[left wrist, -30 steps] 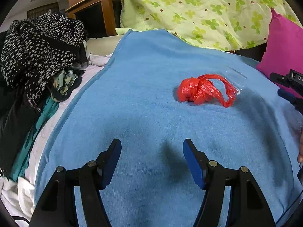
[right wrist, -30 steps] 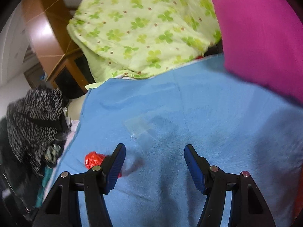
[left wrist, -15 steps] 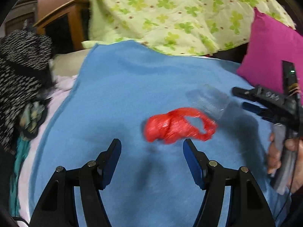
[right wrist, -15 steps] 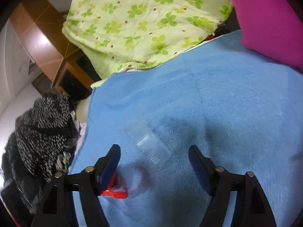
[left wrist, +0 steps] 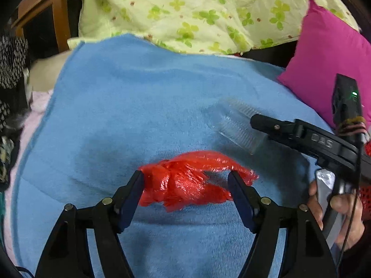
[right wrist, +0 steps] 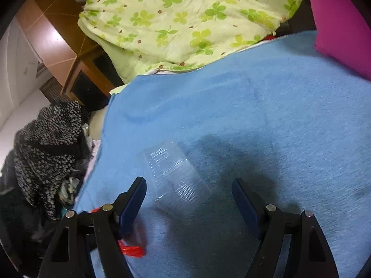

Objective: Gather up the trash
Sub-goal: 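Close the left tool on the red plastic bag while the right tool approaches the clear container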

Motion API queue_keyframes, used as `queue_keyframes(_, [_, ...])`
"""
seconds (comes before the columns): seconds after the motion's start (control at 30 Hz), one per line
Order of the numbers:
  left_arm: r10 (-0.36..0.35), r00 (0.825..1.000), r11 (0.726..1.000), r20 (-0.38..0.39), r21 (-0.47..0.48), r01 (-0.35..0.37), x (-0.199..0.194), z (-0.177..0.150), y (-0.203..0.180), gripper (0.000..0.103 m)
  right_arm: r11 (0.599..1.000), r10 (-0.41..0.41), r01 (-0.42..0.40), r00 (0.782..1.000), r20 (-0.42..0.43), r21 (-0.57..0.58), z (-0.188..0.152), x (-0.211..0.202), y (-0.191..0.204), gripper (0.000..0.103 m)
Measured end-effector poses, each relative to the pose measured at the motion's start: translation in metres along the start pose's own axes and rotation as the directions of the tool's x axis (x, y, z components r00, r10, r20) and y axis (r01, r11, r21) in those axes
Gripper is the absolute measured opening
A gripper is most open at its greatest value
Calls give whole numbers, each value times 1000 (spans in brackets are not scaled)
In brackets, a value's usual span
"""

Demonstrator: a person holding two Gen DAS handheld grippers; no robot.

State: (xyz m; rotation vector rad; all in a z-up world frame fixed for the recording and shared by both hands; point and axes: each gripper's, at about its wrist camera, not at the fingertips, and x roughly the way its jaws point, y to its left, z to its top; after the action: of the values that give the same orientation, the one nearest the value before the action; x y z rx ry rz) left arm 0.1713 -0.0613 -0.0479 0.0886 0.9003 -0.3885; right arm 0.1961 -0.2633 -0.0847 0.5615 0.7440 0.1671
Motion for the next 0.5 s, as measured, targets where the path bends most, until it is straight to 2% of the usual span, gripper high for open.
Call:
queue_keyframes(0.07, [6, 1000, 1000, 6, -28, -6, 4, -1, 2, 74, 1000, 9, -9, 1000, 1, -14, -1, 0, 3, 74])
queue_keyframes(0.13, [12, 1000, 1000, 14, -20, -12, 4, -3, -1, 71, 1000, 23, -23, 1000, 2, -21, -2, -1, 6, 61])
queue_keyframes(0.2, [24, 999, 1000, 21, -2, -24, 2, -5, -4, 57, 999, 32, -32, 999, -2, -20, -3, -3, 8, 56])
queue_keyframes(0.27, [25, 1000, 1000, 16, 4, -25, 0, -6, -3, 38, 999, 36, -36, 999, 1, -23, -3, -6, 8, 51])
queue_keyframes(0.33, [12, 1000, 1000, 15, -15, -12, -3, -6, 0, 30, 999, 47, -47, 999, 1, -13, -3, -9, 8, 43])
queue_keyframes(0.4, [12, 1000, 999, 16, -38, -11, -5, -6, 3, 14, 999, 45, -45, 999, -3, -5, -3, -13, 8, 38])
queue_keyframes(0.5, [3, 1000, 998, 14, -59, -2, -8, -9, 6, 12, 1000, 24, -24, 1000, -13, -9, -6, -15, 7, 37])
